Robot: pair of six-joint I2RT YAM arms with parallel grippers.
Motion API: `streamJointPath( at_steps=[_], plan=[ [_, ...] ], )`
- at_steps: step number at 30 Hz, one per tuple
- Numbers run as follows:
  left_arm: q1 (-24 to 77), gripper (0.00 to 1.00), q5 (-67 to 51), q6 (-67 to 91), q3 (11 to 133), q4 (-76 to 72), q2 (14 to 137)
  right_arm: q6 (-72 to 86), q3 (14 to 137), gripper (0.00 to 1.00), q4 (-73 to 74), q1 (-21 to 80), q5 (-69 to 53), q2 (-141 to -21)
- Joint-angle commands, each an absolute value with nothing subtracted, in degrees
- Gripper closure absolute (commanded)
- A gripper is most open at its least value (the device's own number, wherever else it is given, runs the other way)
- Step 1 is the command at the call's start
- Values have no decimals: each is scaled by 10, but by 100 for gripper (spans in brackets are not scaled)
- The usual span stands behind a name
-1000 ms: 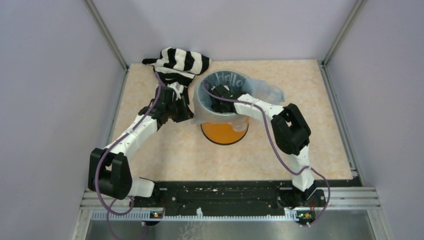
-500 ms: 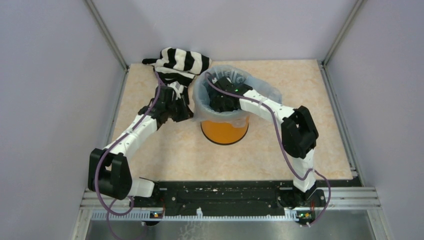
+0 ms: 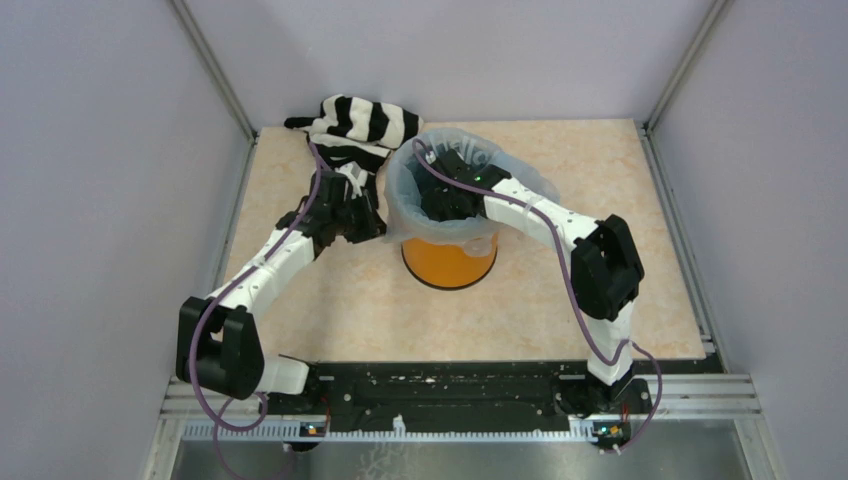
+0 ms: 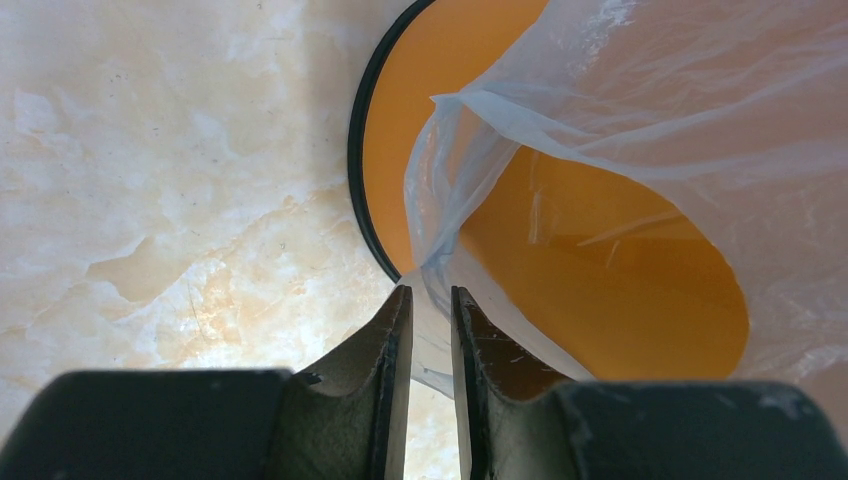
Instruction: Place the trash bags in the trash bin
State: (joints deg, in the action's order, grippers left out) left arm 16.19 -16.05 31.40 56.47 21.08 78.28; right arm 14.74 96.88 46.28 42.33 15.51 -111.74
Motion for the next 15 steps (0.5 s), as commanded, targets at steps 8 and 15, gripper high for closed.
streamJointPath(
  at_steps=[8, 15],
  plan=[
    [168, 74, -167, 316, 571, 182, 793, 156, 1049, 9, 499, 422, 153, -1115],
    [182, 75, -163, 317, 574, 178, 803, 150, 1116, 17, 548, 417, 139, -1168]
  ],
)
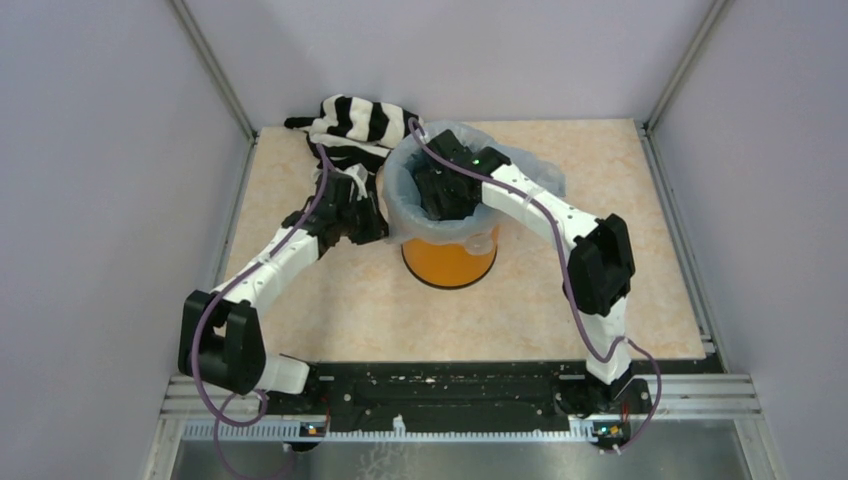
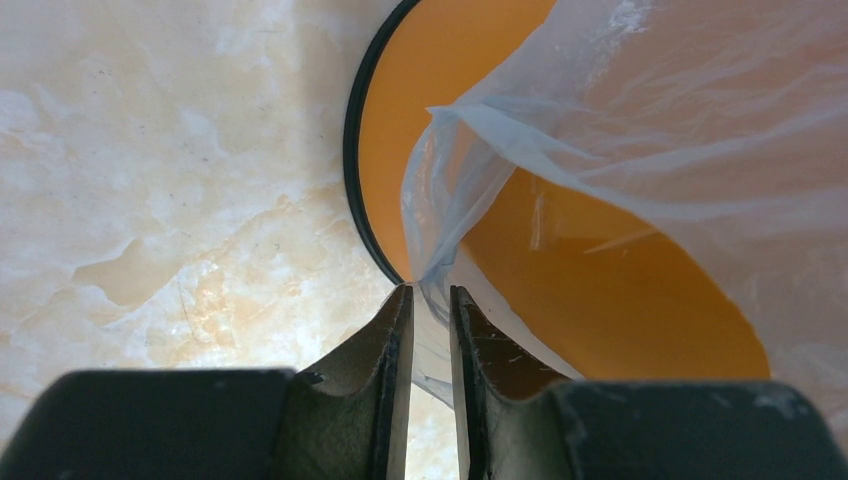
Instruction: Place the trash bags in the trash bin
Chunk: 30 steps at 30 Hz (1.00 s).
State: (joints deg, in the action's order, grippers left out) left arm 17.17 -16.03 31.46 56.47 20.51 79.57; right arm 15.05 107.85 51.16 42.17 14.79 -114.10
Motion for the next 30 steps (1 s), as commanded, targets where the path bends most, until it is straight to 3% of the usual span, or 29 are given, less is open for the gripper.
streamJointPath(
  at_steps=[1, 7, 20, 30],
  plan=[
    [184, 74, -163, 317, 574, 178, 803, 151, 1116, 18, 546, 417, 138, -1168],
    [190, 75, -160, 318, 577, 177, 808, 157, 1104, 23, 535, 417, 113, -1133],
    [191, 74, -151, 322, 584, 179, 815, 187, 1041, 22, 496, 417, 36, -1030],
    [191, 74, -147, 318, 596, 184, 823, 197, 1069, 21, 479, 417, 8, -958]
  ],
)
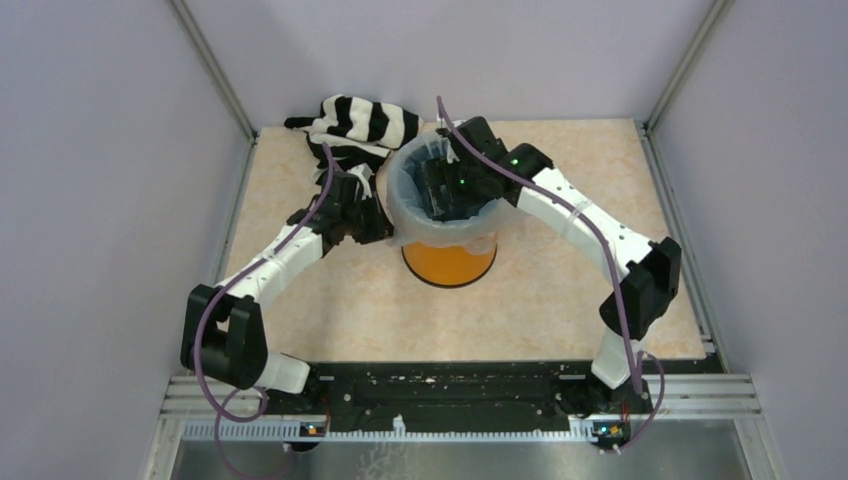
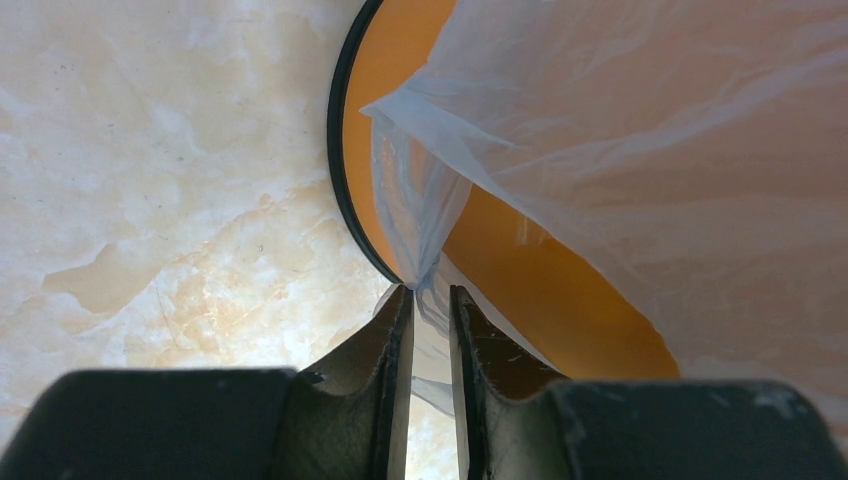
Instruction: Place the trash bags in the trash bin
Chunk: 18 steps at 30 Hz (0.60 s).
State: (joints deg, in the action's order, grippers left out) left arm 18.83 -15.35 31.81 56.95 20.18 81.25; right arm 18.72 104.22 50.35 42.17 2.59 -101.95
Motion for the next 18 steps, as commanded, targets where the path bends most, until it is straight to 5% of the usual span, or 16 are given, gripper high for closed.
streamJointPath(
  at_steps=[1, 11, 18],
  plan=[
    [191, 74, -147, 318, 597, 184, 825, 198, 1071, 20, 476, 417, 11, -948],
    [191, 74, -142, 319, 595, 184, 833, 181, 1035, 9, 475, 395, 171, -842],
    [192, 76, -138, 320, 592, 176, 849, 188, 899, 2, 408, 286, 77, -801]
  ],
)
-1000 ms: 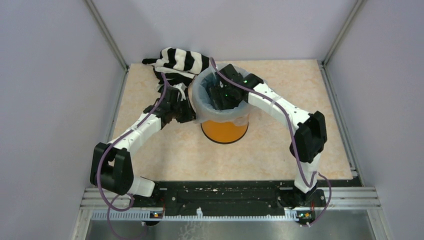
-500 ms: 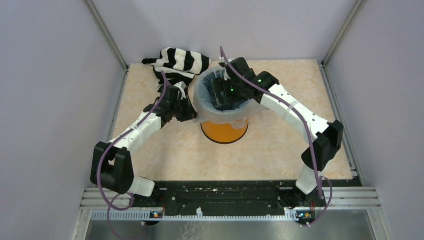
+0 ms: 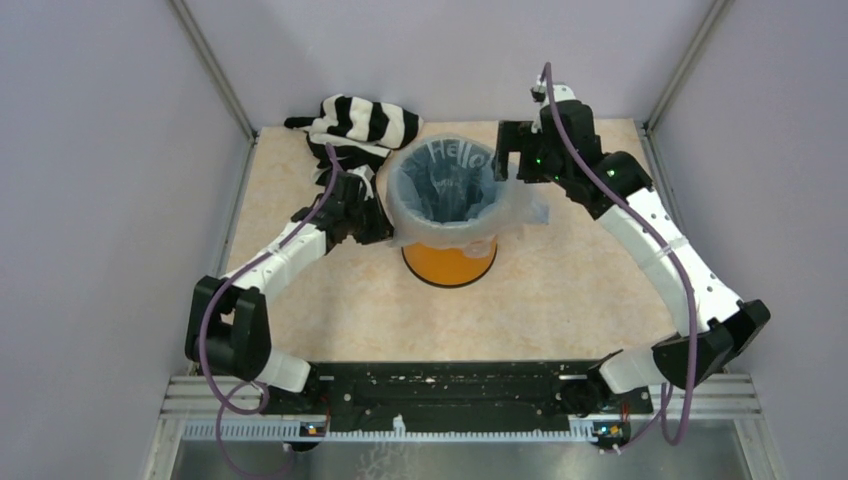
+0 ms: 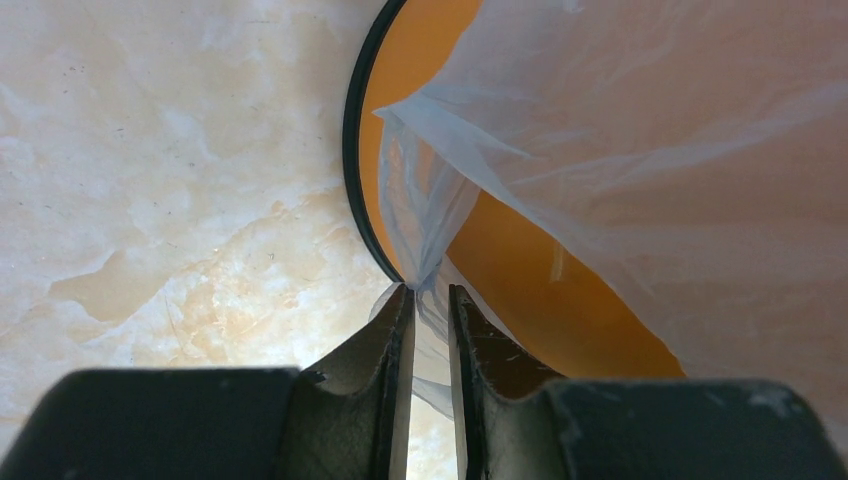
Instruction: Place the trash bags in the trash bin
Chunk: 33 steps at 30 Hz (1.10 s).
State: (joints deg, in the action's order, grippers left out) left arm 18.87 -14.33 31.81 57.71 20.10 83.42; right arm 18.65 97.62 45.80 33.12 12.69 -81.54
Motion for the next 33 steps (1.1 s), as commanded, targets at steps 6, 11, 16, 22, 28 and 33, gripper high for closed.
streamJointPath(
  at_steps=[6, 11, 16, 22, 28, 33],
  plan=[
    [192, 77, -139, 322, 592, 170, 870, 251, 749, 1, 285, 188, -35, -717],
    [192, 78, -139, 321, 590, 168, 875, 284, 669, 1, 198, 116, -159, -675],
    [192, 78, -137, 321, 592, 168, 875, 291, 639, 1, 153, 111, -235, -659],
    [192, 78, -139, 320, 599, 170, 877, 313, 623, 5, 200, 59, -143, -626],
    [192, 78, -141, 318, 603, 174, 878, 345, 561, 7, 170, -25, -133, -588],
    [192, 78, -144, 318, 605, 172, 881, 347, 525, 10, 138, -33, -88, -633]
  ],
)
